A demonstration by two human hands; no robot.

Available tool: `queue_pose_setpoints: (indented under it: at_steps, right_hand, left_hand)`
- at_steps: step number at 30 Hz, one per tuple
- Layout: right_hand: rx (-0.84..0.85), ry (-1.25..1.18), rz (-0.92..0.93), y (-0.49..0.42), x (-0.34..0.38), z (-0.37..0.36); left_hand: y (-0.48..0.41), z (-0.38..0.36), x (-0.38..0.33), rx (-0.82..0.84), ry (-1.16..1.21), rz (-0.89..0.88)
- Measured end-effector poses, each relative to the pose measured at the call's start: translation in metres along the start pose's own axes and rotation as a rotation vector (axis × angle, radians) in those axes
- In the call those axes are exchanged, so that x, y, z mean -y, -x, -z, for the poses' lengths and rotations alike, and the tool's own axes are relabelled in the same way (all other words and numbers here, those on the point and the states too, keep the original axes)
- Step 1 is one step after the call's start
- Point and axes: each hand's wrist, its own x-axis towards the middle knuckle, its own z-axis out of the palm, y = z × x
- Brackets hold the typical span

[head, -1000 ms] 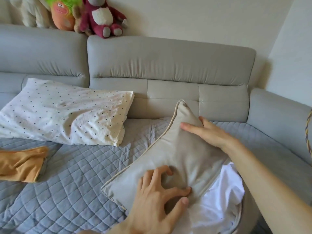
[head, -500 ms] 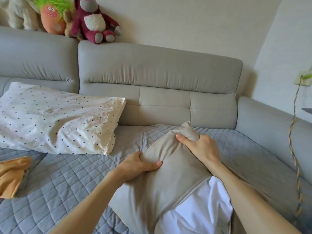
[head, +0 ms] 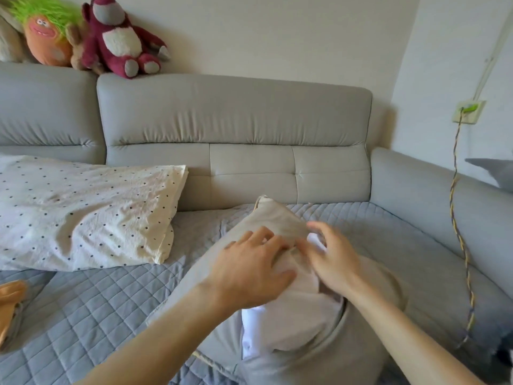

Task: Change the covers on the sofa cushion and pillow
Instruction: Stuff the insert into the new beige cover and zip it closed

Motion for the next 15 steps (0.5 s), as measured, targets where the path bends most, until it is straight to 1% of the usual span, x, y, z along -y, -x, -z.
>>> queue_pose_setpoints:
  at_steps: [2, 3, 5, 6, 7, 8, 10, 13, 15]
  right_hand:
    - [-0.111, 0.173, 0.211, 0.029, -0.007, -0.015]
    - [-0.136, 0.23, 0.302, 0.038, -0.008, -0.018]
    - [-0.115, 0.307, 0.425, 0.046, -0.007, -0.02]
    - [-0.093, 0.343, 0.469, 0.047, -0.005, -0.016]
    - [-0.047, 0.366, 0.476, 0.047, -0.001, -0.012]
    - [0.027, 0.379, 0.44, 0.046, 0.003, -0.009]
    - [0.176, 0.394, 0.334, 0.041, 0.015, -0.005]
    - [0.36, 0.398, 0.107, 0.019, 0.038, -0.01]
    - [0.37, 0.364, -0.01, -0.006, 0.049, -0.018]
  left_hand:
    - [-0.018, -0.004, -0.003, 0.08, -0.144, 0.013]
    - [-0.028, -0.004, -0.003, 0.098, -0.144, 0.058]
    - [-0.044, -0.002, -0.002, 0.171, -0.146, 0.126]
    - [-0.05, -0.001, -0.005, 0.199, -0.228, 0.108]
    - [-0.055, -0.001, -0.007, 0.195, -0.358, 0.06]
    - [-0.059, 0.0, -0.009, 0.161, -0.481, 0.003]
    - [-0.07, 0.005, -0.013, 0.036, -0.626, -0.076]
    - [-0.096, 0.018, -0.013, -0.05, -0.679, -0.097]
    - [-0.11, 0.022, -0.016, -0.062, -0.671, -0.099]
